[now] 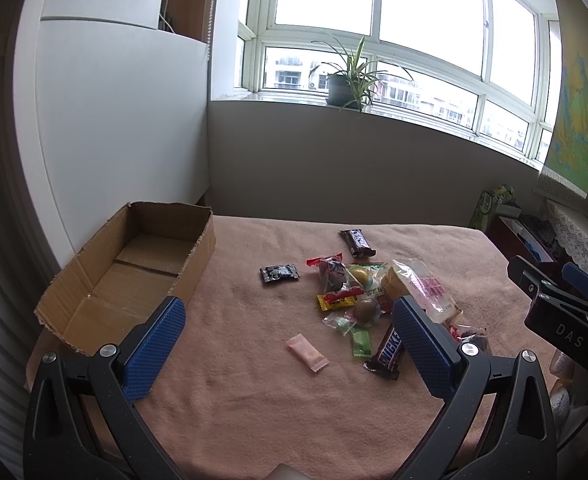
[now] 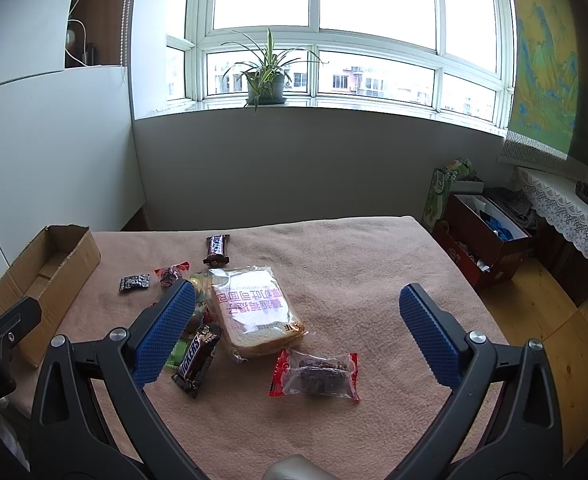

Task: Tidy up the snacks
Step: 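Grasp the Snickers bar with the left tool while the right tool grasps the dried-fruit bag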

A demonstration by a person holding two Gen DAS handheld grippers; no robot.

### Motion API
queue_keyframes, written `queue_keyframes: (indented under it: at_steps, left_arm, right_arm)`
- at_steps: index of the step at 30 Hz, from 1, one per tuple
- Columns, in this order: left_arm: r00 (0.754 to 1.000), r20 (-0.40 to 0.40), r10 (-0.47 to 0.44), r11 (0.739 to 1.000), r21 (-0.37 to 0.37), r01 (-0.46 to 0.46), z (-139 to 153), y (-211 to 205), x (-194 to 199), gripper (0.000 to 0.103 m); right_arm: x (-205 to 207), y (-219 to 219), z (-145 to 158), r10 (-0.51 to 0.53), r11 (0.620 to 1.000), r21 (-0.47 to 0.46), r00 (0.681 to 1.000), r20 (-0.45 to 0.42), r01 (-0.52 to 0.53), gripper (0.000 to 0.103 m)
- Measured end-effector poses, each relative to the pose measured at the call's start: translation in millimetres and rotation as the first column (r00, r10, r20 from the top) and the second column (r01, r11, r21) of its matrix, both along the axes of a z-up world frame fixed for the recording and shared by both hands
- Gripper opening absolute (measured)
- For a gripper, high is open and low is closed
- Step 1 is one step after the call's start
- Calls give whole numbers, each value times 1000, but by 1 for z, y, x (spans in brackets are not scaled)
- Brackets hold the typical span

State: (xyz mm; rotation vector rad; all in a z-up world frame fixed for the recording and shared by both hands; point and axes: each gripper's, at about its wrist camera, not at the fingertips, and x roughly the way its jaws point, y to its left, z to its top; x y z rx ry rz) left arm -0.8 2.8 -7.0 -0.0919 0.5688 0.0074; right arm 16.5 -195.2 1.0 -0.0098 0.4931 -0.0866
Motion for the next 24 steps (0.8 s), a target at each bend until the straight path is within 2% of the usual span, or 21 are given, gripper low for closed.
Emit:
queue_keyframes:
  at_steps: [15,24]
  left_arm:
    - [997,-57,-50,999,-6,50,-20,-5,4,102]
    - [989,-100,-107,994,-30,105,-33,-11,9,91]
  right_arm:
    - [1,-40,-28,27,999,34,995,-92,-24,103]
    - [1,-59,-51,85,995,70,980,-179,-73,103]
